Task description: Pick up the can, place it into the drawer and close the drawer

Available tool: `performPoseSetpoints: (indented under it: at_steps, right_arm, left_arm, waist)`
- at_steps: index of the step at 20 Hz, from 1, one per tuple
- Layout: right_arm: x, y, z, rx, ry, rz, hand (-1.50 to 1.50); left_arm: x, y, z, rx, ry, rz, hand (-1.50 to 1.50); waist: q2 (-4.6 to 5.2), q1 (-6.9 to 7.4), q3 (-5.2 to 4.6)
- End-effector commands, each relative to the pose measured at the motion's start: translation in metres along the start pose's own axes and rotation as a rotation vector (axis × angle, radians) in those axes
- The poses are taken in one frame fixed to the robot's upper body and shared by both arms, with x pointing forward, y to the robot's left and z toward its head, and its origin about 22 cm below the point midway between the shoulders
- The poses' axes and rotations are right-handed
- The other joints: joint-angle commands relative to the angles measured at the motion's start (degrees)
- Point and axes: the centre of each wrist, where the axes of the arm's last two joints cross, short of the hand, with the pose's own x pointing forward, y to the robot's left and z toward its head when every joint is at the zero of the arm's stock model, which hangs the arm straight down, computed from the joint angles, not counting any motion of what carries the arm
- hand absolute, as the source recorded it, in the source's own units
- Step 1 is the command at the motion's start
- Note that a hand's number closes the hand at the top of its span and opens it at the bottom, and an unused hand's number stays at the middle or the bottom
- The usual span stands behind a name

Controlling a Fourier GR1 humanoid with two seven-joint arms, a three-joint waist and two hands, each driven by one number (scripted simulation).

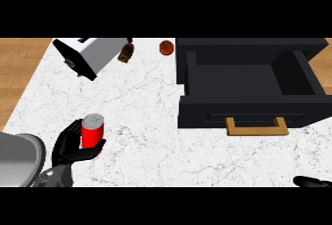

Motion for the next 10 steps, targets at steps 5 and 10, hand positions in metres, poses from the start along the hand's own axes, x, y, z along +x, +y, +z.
performPoseSetpoints:
  at_steps: [5, 10]
  right_arm:
    - [0.004, 0.0, -0.01, 0.002, -0.019, -0.021, -1.5]
    - [0.011, 0.004, -0.015, -0.005, -0.043, 0.013, -1.5]
  left_arm:
    - [0.015, -0.106, -0.057, -0.066, -0.045, 0.001, 1.5]
    - [0.049, -0.136, -0.094, -0.071, -0.079, 0.034, 1.5]
  waist:
    - [0.19, -0.6, -0.02]
    - [0.19, -0.41, -0.02]
